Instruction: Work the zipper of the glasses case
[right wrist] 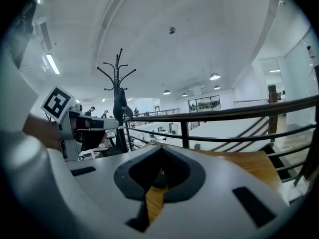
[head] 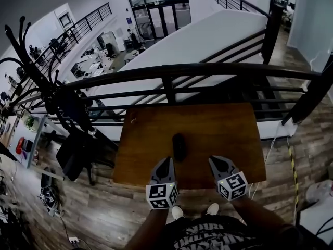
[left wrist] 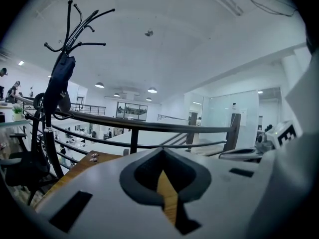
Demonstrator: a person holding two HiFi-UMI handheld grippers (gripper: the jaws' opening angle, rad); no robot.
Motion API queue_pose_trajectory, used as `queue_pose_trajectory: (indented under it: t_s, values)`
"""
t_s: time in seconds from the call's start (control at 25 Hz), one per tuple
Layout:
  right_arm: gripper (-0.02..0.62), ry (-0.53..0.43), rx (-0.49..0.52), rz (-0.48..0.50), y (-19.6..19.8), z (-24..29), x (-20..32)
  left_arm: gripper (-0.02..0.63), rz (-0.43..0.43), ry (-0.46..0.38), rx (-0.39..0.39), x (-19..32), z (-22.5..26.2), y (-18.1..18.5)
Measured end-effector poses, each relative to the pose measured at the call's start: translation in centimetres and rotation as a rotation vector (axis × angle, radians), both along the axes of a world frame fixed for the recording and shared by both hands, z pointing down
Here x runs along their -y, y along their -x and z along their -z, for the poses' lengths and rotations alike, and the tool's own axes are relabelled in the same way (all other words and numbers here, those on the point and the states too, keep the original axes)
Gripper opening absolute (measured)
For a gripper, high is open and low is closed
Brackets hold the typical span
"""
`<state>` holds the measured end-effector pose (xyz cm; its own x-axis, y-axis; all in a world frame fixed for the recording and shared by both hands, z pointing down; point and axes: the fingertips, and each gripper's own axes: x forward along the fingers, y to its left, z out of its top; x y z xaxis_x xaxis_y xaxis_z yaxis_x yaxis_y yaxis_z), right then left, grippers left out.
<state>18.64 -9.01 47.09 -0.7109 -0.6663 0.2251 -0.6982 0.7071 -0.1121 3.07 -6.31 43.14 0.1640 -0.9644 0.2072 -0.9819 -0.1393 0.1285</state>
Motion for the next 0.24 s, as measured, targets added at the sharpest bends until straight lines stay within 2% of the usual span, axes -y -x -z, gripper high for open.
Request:
queue_pose_trajectory:
  t_s: [0.24]
  values:
    - [-0.002, 0.023, 0.008, -0.005, 0.63, 0.18, -0.83, 0.004, -0.018, -0.002, -0.013, -0.84, 0.36, 0.16]
